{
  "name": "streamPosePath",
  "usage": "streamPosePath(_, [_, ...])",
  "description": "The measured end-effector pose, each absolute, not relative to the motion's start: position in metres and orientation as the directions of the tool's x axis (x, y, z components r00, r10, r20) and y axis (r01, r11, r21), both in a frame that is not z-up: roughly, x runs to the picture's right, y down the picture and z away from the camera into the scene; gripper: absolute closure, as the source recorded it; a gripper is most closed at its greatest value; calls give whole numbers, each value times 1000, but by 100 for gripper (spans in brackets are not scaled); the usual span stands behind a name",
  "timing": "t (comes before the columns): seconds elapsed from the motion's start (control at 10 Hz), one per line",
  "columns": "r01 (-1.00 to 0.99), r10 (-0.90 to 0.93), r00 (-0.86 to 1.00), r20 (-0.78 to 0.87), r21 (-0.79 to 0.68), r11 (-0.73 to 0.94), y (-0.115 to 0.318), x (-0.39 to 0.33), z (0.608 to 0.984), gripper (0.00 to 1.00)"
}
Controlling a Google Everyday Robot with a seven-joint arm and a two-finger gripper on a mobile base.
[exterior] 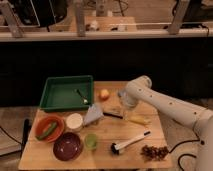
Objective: Place eraser in plastic cup
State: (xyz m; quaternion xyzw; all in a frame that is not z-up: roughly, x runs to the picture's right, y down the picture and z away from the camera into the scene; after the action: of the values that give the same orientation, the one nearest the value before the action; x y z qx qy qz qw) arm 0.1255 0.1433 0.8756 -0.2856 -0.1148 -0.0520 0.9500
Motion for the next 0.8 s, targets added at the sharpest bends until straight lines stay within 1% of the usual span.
streamPosePath(0.3, [159, -27, 969, 245, -538, 828, 147, 121, 886, 20])
streamPosePath(0.6, [108, 14, 977, 213, -551, 827, 143, 105, 873, 20])
streamPosePath(0.8, [27, 69, 986, 149, -564, 826, 142, 92, 861, 20])
